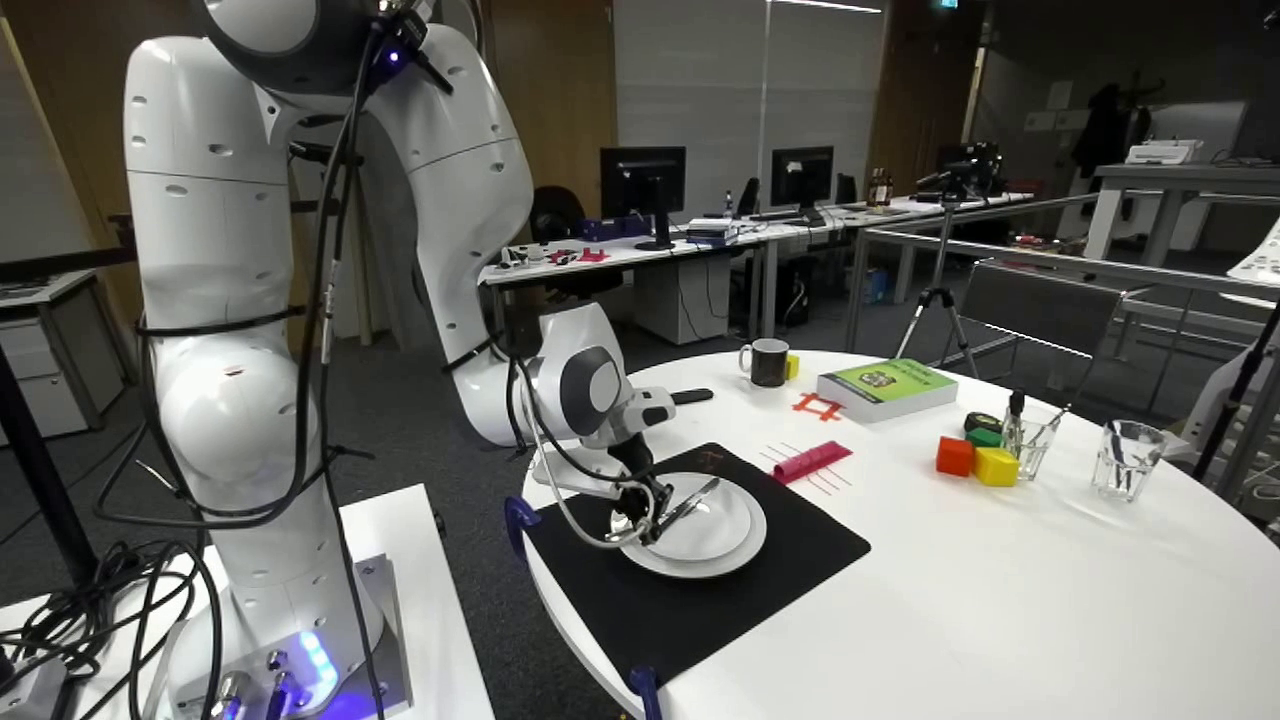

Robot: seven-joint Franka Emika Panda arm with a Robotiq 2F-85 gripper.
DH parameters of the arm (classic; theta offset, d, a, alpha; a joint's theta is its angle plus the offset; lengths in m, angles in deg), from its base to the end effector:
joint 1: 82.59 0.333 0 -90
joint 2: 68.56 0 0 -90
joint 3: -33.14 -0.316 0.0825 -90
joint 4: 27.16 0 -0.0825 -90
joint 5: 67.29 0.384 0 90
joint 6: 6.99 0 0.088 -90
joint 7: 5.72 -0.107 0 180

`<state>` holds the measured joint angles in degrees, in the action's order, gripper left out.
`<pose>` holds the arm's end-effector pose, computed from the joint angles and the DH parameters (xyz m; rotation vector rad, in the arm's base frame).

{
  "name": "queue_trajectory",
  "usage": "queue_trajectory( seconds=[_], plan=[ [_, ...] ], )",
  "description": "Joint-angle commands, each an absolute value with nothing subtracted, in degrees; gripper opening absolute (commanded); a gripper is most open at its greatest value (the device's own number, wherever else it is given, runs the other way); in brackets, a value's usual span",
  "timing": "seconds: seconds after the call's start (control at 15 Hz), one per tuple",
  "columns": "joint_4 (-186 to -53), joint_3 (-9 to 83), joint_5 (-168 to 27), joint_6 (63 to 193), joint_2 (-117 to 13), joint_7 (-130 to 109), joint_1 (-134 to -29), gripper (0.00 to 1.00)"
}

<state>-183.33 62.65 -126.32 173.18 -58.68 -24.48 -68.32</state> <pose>0.3847 -0.0363 0.1872 2.8559 0.6611 0.2932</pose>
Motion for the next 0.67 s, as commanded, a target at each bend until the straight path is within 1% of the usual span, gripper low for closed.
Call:
queue_trajectory(
  seconds=[0.0,0.2,0.27,0.6],
  plan=[
    [-183.3,62.6,-126.3,173.2,-58.7,-24.5,-68.3,0.15],
    [-183.3,62.6,-126.3,173.2,-58.7,-24.5,-68.3,0.15],
    [-183.3,62.6,-126.3,173.2,-58.7,-24.5,-68.3,0.04],
    [-184.7,63.4,-128.8,172.7,-59.5,-22.5,-68.3,0.04]
  ],
)
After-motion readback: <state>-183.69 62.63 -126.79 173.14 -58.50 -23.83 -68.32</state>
